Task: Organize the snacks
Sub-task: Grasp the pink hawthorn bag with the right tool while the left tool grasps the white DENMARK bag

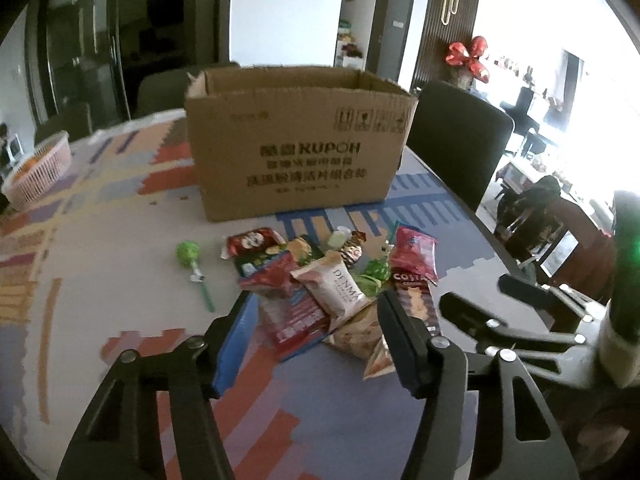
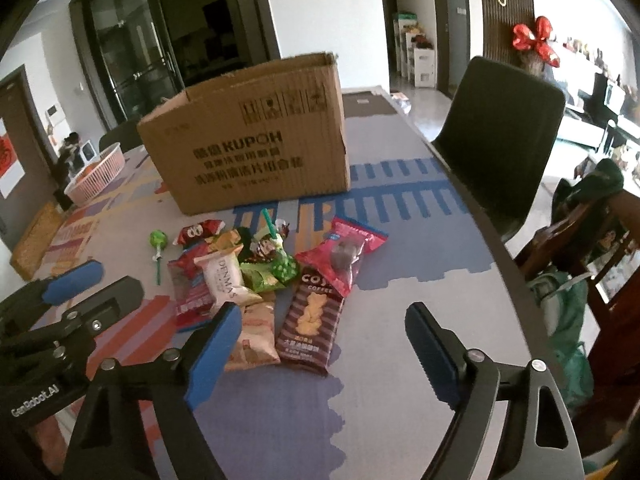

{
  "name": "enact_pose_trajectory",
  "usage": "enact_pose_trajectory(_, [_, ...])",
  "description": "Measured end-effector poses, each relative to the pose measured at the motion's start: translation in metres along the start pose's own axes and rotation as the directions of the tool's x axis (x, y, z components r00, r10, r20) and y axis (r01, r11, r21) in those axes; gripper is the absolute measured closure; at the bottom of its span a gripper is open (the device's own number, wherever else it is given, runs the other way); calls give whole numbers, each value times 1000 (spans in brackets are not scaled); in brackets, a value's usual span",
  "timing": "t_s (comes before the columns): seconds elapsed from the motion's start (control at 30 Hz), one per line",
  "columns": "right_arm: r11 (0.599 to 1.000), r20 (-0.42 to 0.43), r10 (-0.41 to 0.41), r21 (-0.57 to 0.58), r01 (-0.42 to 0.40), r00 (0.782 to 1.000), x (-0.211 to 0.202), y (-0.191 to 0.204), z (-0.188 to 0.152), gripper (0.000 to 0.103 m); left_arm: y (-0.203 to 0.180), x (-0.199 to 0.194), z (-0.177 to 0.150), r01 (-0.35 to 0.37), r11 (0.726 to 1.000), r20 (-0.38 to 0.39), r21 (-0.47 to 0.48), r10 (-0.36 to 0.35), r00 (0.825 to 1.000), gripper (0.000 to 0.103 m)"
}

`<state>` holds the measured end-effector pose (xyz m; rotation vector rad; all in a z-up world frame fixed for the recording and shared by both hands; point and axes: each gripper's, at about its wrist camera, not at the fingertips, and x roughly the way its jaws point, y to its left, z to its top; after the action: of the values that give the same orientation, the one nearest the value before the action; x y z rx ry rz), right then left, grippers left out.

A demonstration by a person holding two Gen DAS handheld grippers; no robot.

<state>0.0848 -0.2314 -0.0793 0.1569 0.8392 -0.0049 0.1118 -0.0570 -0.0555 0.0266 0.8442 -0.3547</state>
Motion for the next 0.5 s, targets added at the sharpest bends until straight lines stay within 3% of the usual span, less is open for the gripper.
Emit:
enact_pose_trajectory(0.13, [1000,-28,9,-1,-9,1000,17,-1,1,22,-3,16,4,26,999,-28,-22,-27,999,48])
enact_pose_trajectory(0.5, [998,-26,23,53,-21,999,46,-15,20,31,-9,54,15,12,999,-87,-47,-16,996,56])
